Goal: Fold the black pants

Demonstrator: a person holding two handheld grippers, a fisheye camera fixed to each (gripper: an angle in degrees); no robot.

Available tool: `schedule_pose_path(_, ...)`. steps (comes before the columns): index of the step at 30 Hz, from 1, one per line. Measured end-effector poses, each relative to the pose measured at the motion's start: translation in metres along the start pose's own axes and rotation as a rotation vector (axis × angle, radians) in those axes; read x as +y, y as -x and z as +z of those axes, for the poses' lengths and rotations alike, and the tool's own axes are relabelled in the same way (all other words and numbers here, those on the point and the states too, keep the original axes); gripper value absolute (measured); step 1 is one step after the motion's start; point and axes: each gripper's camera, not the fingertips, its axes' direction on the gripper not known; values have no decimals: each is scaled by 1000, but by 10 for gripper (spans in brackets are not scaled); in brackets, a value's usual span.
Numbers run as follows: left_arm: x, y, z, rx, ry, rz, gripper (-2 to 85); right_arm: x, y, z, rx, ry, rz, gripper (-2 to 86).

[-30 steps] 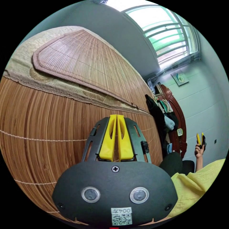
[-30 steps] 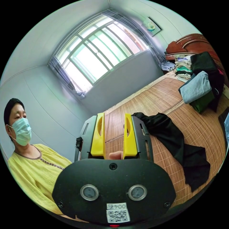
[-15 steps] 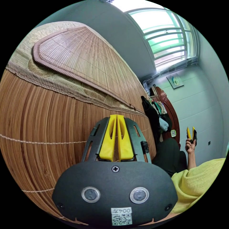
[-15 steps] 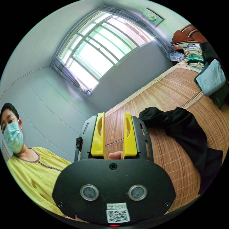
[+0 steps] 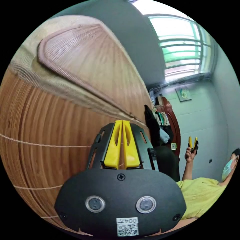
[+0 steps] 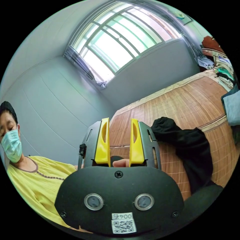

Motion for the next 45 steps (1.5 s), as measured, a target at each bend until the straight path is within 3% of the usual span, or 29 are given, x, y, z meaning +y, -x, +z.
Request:
schedule_pose_path(4,13,-119,1,95,-145,240,4,-8,-20,-49,79,-7,0,126)
schedule_pose_path(8,21,-220,31,118,-145,387,4,-6,-38,-64,139,-20,-5,125)
schedule_pose_path(13,42,-347,132,76,-80,571,14,14,-76,-55,186,-11,21,123)
schedule_pose_path(16,57,-380,211,60,-12,581,17,27,-94,-50,276,-4,18,123)
schedule_pose_path(22,78,-370,313,-71,154,567,30,33,-114,17,365,129,-54,148)
schedule_pose_path(25,63,-349,313,-154,134,537,50,16,-114,75,394,209,-181,175)
schedule_pose_path(28,55,-316,314,-114,101,427,88,-7,-117,139,406,303,-279,195)
schedule_pose_path(32,50,-304,323,-155,88,451,120,-28,-110,212,495,418,-451,208)
schedule_pose_path(35,40,-285,328,-176,64,429,138,-34,-125,260,524,576,-481,172)
schedule_pose_path(37,24,-262,329,-153,62,361,145,-42,-151,263,511,626,-364,93)
schedule_pose_path(39,14,-249,324,-137,46,317,147,-55,-170,240,380,595,-226,43)
schedule_pose_path(42,9,-235,310,-108,11,270,149,-79,-188,177,219,400,-3,34)
schedule_pose_path(45,14,-231,287,-68,-28,269,151,-98,-168,113,127,223,28,30)
